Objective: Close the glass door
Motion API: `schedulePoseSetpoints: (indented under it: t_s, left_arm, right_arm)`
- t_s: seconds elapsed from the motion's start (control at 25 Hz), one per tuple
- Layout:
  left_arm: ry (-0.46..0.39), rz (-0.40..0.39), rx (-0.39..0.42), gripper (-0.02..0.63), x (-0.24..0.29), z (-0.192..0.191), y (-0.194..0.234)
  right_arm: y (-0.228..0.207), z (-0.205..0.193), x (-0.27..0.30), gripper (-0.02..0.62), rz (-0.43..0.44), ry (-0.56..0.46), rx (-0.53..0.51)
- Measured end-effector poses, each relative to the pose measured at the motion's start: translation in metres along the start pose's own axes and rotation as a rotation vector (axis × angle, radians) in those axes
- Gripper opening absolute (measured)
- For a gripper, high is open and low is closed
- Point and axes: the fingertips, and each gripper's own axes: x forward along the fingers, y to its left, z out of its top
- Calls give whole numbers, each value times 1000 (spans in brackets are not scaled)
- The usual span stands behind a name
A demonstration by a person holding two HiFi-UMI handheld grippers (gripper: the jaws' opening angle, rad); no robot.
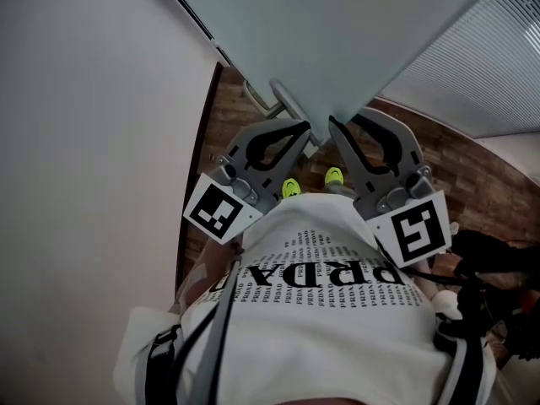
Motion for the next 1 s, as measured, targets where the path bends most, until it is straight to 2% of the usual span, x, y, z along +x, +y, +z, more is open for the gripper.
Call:
schedulePoseSetpoints:
  t_s: [0.2,0.52,1.0]
  left_arm:
    - [-19,20,-2,0,1,2,0]
    - [-5,15,9,0,4,2,1]
    - [-1,60,32,0,4,-1,4]
  right_arm:
    - [0,2,4,57,20,-4,-17]
    - [3,-1,8,57,12,9,-11]
    - [-3,-5,11,57,39,11,-32]
